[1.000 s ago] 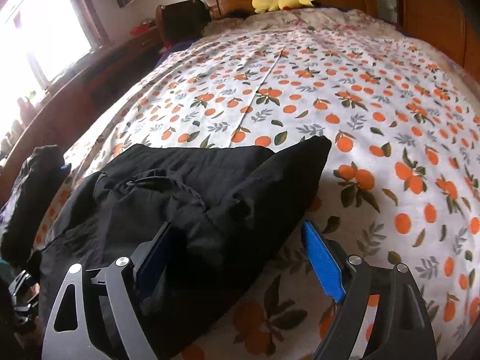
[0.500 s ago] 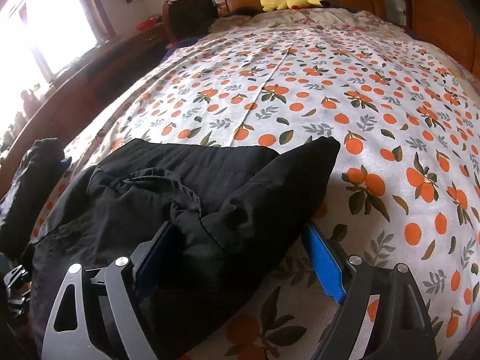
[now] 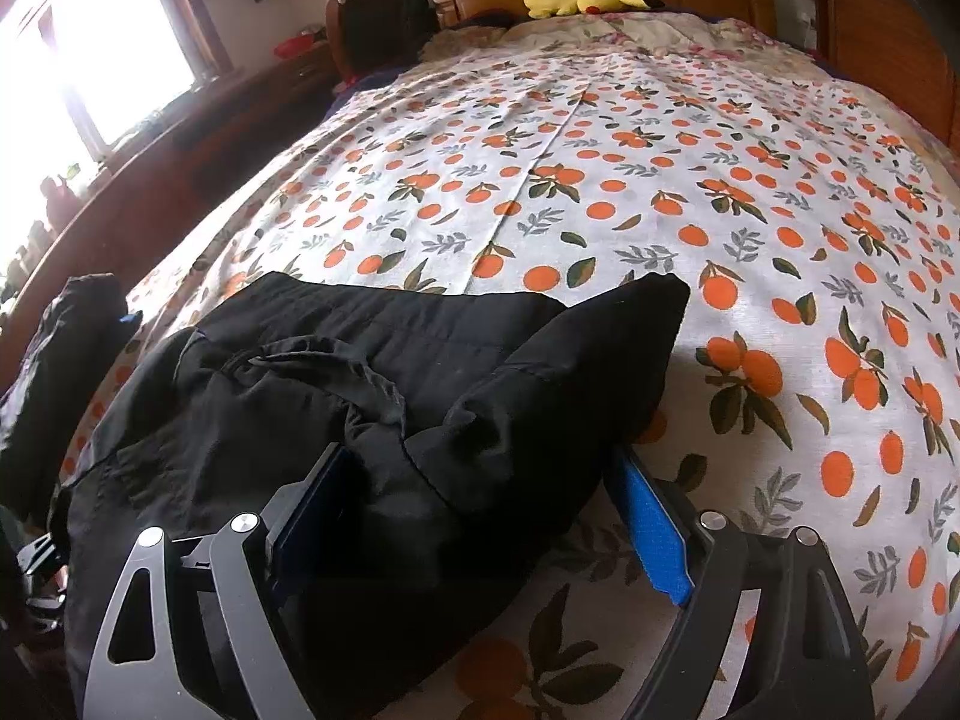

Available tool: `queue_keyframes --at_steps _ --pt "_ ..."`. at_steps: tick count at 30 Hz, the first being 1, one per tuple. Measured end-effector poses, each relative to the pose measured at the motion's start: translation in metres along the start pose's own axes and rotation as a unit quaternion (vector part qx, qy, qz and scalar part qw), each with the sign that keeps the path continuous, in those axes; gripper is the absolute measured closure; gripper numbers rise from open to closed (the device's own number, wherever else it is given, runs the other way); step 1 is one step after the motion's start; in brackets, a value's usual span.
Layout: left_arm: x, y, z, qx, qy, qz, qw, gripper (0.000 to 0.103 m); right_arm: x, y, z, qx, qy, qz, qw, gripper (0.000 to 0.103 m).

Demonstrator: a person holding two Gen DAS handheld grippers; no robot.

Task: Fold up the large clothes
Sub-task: 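Lift the folded coat with the left tool and carry it toward the desk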

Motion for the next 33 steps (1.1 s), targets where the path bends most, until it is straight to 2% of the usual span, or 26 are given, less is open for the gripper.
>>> queue_keyframes --at_steps 1,3,4,6,9,13,22,27,33 --pt "0.000 0.000 -0.001 -0.001 -0.002 0.003 1.0000 0.058 -0.002 0.000 0.000 0.000 0.005 0.002 1.000 0.028" --pt "0.001 -0.001 -0.002 -0.004 -0.013 0.007 0.9999 0.067 -0.006 0.001 0.002 0.000 0.012 0.007 1.000 0.043" --pt "0.001 -0.001 -0.003 -0.003 -0.015 0.008 0.9999 0.071 -0.008 0.002 0.003 0.000 0.012 0.011 1.000 0.046" --pt "0.003 -0.001 -0.001 -0.002 -0.023 0.014 0.9996 0.085 -0.014 0.003 0.007 0.005 0.008 0.023 1.000 0.063" --pt "0.006 0.004 0.005 0.008 -0.015 0.013 0.9998 0.090 -0.023 0.008 0.018 0.023 0.002 0.042 0.999 0.076" --pt "0.015 0.019 0.022 0.032 0.012 0.005 0.9994 0.092 -0.037 0.020 0.042 0.051 0.005 0.053 0.997 0.080" --pt "0.004 0.060 0.064 0.075 0.035 0.011 0.9965 0.093 -0.095 0.064 0.091 0.102 0.019 0.116 0.988 0.082" --pt "-0.020 0.082 0.100 0.097 0.065 0.007 0.9931 0.093 -0.129 0.084 0.090 0.112 0.035 0.135 0.984 0.082" --pt "-0.058 0.092 0.141 0.114 0.109 0.010 0.9874 0.093 -0.192 0.107 0.083 0.121 0.061 0.162 0.977 0.082"
Point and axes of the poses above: each gripper's, at about its wrist camera, not at the fingertips, and z roughly against the way its jaws point, x to its right, y to its top, the point moved 8 cm from there along -z, roughly the way its jaws point, and after that the axes turned 3 degrees about y, right-handed, at the moved point
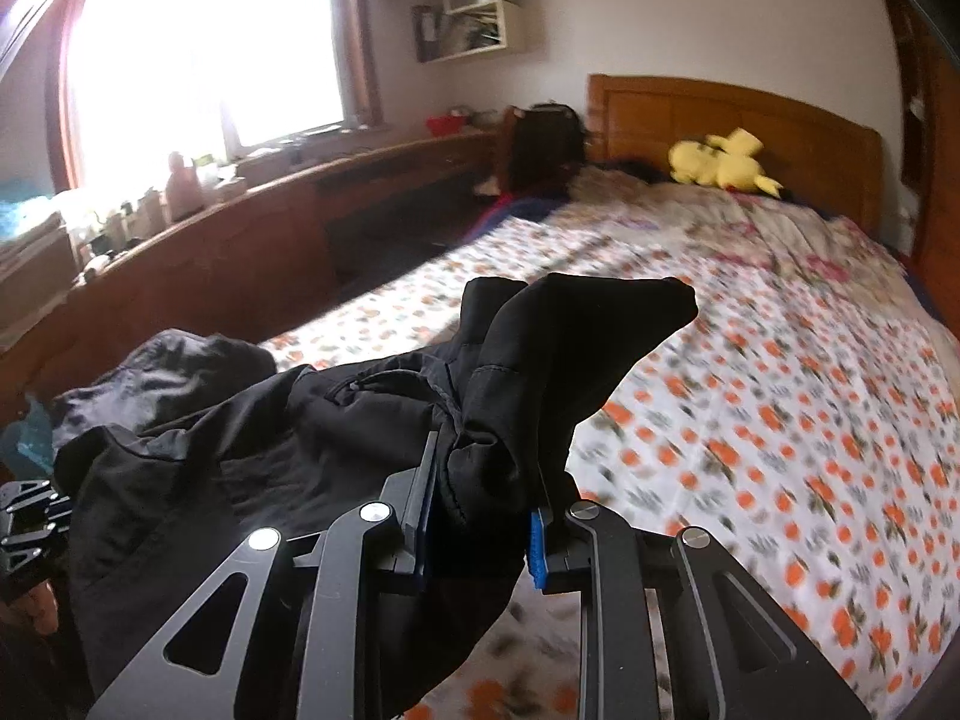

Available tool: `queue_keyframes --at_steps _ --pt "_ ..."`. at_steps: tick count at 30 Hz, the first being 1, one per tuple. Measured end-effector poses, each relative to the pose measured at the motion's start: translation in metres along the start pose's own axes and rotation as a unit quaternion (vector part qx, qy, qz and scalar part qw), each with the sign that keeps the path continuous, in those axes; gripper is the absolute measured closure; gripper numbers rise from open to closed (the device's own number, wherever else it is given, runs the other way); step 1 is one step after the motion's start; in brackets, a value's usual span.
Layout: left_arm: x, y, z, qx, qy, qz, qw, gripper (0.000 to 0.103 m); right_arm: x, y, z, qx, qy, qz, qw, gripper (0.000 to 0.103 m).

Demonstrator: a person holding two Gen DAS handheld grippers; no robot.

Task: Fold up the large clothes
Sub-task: 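Lift the folded coat with the left tool and carry it toward the desk, then lower the coat onto the clothes pile beside the bed and open the left tool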

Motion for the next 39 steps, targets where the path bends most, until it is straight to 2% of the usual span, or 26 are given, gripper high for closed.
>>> queue_keyframes --at_steps 5,9,14,19,23,25,27,28,30,35,37,39 --pt "-0.054 0.016 0.030 0.016 0.041 0.013 0.9989 0.094 -0.066 0.045 -0.025 0.014 0.036 0.030 0.999 0.082" --pt "-0.113 0.029 0.061 0.029 0.093 0.026 0.9949 0.094 -0.132 0.081 -0.046 0.024 0.072 0.053 0.996 0.082" --pt "-0.192 0.036 0.110 0.041 0.169 0.048 0.9835 0.094 -0.223 0.122 -0.084 0.027 0.136 0.074 0.988 0.082" --pt "-0.267 0.024 0.147 0.027 0.243 0.074 0.9668 0.094 -0.299 0.127 -0.128 0.009 0.188 0.085 0.978 0.081" --pt "-0.315 -0.008 0.141 -0.014 0.267 0.107 0.9576 0.093 -0.324 0.093 -0.169 -0.058 0.183 0.087 0.977 0.073" --pt "-0.327 -0.024 0.136 -0.027 0.272 0.118 0.9547 0.093 -0.325 0.068 -0.188 -0.094 0.154 0.100 0.979 0.064" --pt "-0.335 -0.036 0.135 -0.030 0.271 0.137 0.9524 0.092 -0.322 0.059 -0.189 -0.089 0.138 0.113 0.980 0.049" --pt "-0.337 -0.039 0.136 -0.028 0.267 0.143 0.9526 0.091 -0.320 0.055 -0.187 -0.089 0.136 0.115 0.980 0.045" --pt "-0.335 -0.043 0.141 -0.027 0.272 0.147 0.9506 0.083 -0.317 0.052 -0.181 -0.086 0.132 0.120 0.980 0.044" --pt "-0.332 -0.044 0.158 -0.014 0.285 0.143 0.9478 0.080 -0.339 0.042 -0.156 -0.063 0.139 0.155 0.976 0.044" --pt "-0.323 -0.037 0.166 0.000 0.291 0.134 0.9474 0.078 -0.350 0.038 -0.150 -0.057 0.157 0.160 0.973 0.044" --pt "-0.309 -0.027 0.175 0.015 0.284 0.129 0.9500 0.077 -0.360 0.032 -0.146 -0.053 0.169 0.165 0.970 0.051"
Point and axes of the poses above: each gripper's, at about its wrist camera, not at the fingertips, and z roughly against the way its jaws point, x to its right, y to its top, the point moved 8 cm from there along -z, roughly the way its jaws point, and after that the axes turned 3 degrees about y, right-handed, at the moved point
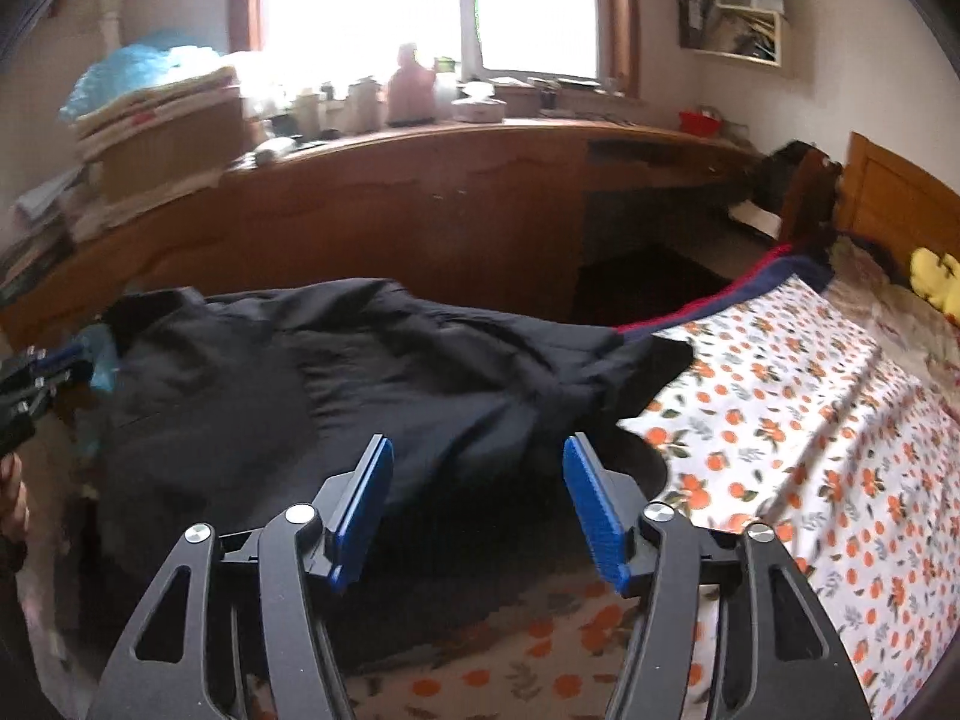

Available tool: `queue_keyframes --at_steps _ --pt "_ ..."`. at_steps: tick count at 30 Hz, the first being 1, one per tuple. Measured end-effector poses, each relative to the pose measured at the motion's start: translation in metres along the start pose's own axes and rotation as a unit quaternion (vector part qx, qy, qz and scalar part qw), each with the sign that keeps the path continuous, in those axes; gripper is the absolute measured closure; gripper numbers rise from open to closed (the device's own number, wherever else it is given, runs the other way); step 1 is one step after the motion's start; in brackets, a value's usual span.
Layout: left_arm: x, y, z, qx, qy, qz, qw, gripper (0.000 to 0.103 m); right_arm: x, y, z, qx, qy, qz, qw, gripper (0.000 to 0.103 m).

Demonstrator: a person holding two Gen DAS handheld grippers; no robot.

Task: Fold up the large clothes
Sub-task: 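Lower the coat onto the clothes pile beside the bed and open the left tool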

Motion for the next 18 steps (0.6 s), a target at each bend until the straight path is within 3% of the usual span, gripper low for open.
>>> queue_keyframes --at_steps 6,10,15,18 --pt "0.042 0.030 0.015 0.026 -0.025 -0.030 0.9989 0.076 -0.038 -0.015 0.002 0.009 0.023 0.012 1.000 0.057" --pt "0.059 0.026 -0.014 -0.004 -0.030 -0.043 0.9986 0.076 -0.045 -0.031 0.007 0.001 0.025 0.015 1.000 0.057" --pt "0.042 -0.001 -0.055 -0.054 -0.005 -0.030 0.9981 0.076 -0.041 -0.043 0.032 0.004 0.020 0.013 1.000 0.057" --pt "0.035 -0.010 -0.057 -0.057 0.001 -0.021 0.9982 0.076 -0.040 -0.048 0.048 0.011 0.017 0.012 1.000 0.057"
Point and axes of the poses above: each gripper's, at about its wrist camera, not at the fingertips, and z roughly against the way its jaws point, x to its right, y to its top, the point moved 8 cm from there along -z, roughly the way its jaws point, and after that the axes turned 3 degrees about y, right-handed, at the moved point
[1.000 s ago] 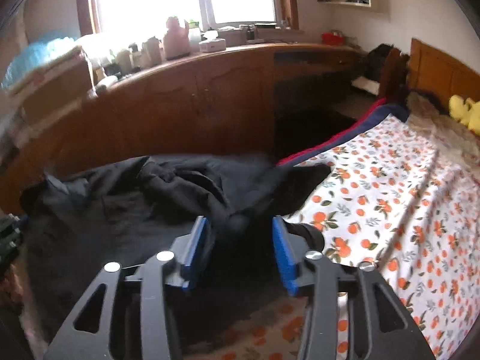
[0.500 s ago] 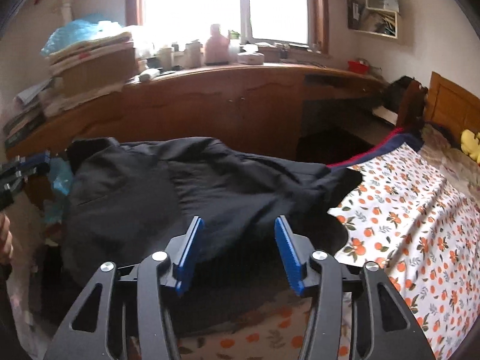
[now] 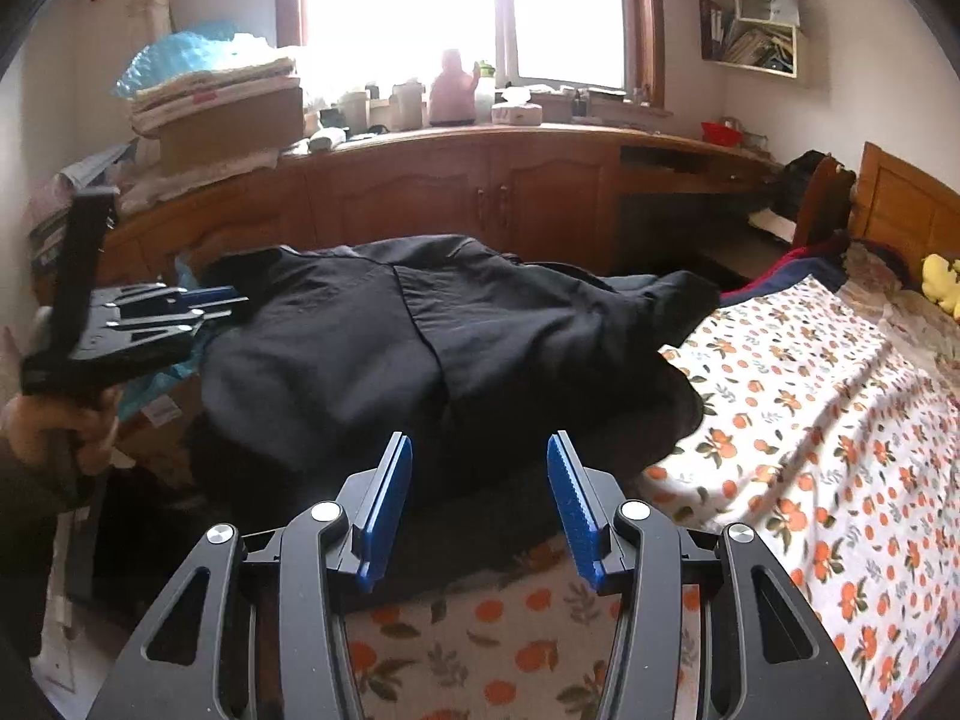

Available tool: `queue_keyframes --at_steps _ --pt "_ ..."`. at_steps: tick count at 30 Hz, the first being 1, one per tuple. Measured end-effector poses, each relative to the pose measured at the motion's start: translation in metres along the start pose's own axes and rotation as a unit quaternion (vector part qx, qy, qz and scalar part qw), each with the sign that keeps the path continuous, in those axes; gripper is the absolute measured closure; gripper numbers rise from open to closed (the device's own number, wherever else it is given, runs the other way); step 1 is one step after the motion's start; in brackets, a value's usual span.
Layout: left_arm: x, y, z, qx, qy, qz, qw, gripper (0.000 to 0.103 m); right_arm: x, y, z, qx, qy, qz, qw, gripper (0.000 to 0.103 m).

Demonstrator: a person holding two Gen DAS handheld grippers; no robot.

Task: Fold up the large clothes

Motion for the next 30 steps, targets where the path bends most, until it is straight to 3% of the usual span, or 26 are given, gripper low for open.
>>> queue_keyframes --at_steps 4,5,6,8,9,11,19,24,30 --pt "0.005 0.001 0.017 0.013 0.004 0.000 0.9999 0.076 0.003 -0.004 0.031 0.017 -0.007 -0.007 1.000 0.057" --pt "0.006 0.002 0.021 0.016 0.004 -0.001 0.9999 0.066 0.003 -0.006 0.036 0.020 -0.009 -0.008 1.000 0.057" --pt "0.009 0.004 0.026 0.020 0.005 -0.002 0.9998 0.043 0.003 -0.007 0.043 0.023 -0.011 -0.009 1.000 0.057" --pt "0.016 0.006 0.041 0.039 0.009 -0.003 0.9992 0.017 0.002 -0.010 0.060 0.032 -0.016 -0.011 0.999 0.057" --pt "0.020 0.008 0.050 0.048 0.006 -0.001 0.9988 0.009 0.003 -0.011 0.067 0.036 -0.018 -0.012 0.999 0.057" --pt "0.029 0.010 0.063 0.058 -0.001 0.003 0.9983 0.003 0.004 -0.015 0.085 0.045 -0.023 -0.016 0.999 0.057" --pt "0.089 0.004 0.116 0.092 -0.038 -0.003 0.9951 0.003 0.016 -0.042 0.160 0.081 -0.069 -0.028 0.994 0.024" --pt "0.151 -0.006 0.145 0.111 -0.065 -0.029 0.9913 0.003 0.033 -0.071 0.210 0.099 -0.115 -0.041 0.988 0.008" --pt "0.232 -0.028 0.168 0.112 -0.127 -0.054 0.9841 0.003 0.054 -0.112 0.256 0.106 -0.152 -0.073 0.980 0.008"
Point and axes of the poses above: each gripper's, at about its wrist camera, not at the fingertips, and z roughly against the way its jaws point, x to its right, y to its top, the point moved 8 cm from there along -z, roughly the way its jaws point, and after that the axes turned 3 degrees about y, right-handed, at the moved point
